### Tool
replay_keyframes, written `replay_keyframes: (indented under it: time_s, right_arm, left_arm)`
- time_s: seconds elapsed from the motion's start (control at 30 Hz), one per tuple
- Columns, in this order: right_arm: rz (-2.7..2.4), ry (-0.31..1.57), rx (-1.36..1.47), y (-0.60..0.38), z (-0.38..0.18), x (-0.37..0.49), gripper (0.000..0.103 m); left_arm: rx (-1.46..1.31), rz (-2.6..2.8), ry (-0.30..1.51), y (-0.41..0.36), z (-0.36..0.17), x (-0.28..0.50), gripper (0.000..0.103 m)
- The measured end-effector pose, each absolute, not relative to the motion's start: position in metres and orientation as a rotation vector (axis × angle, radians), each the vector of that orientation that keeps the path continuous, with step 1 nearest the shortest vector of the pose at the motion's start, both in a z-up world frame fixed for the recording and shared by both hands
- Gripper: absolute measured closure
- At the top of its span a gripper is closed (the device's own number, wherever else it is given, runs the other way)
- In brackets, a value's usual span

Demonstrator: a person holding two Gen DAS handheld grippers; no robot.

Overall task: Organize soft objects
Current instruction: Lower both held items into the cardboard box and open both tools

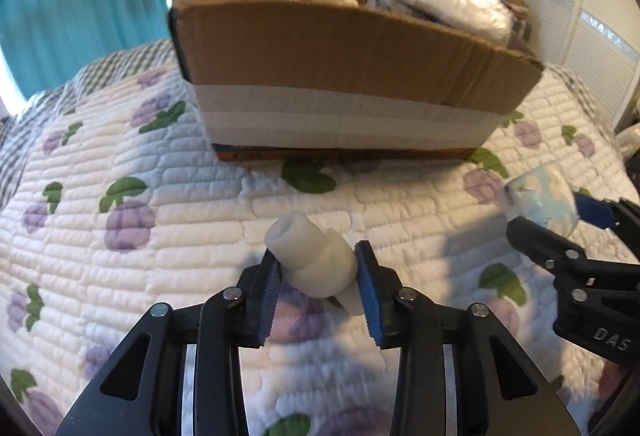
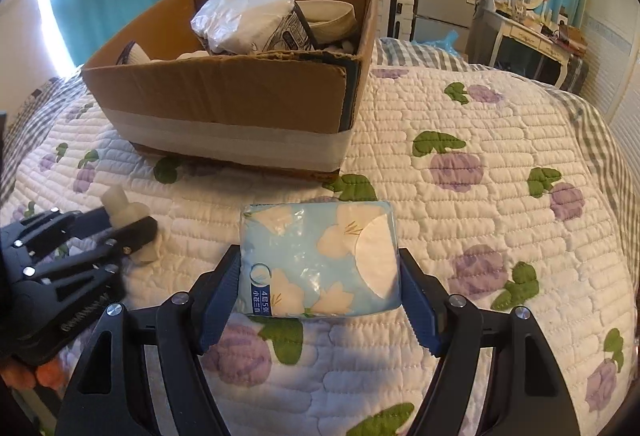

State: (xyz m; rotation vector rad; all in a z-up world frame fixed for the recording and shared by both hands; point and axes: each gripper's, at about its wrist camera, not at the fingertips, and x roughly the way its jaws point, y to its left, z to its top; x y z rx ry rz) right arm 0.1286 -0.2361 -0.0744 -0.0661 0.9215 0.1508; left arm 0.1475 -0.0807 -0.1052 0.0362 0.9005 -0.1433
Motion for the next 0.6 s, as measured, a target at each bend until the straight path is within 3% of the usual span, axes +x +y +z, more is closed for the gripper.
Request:
replay_keyframes:
  time_s: [0.6]
  right_arm:
    - [0.222,0.793,-0.061,-0.229,0.025,0.061,0.029]
  left_arm:
    - [0.056,-0.195,0.780,-0.080,-0.009,0.075,0.068]
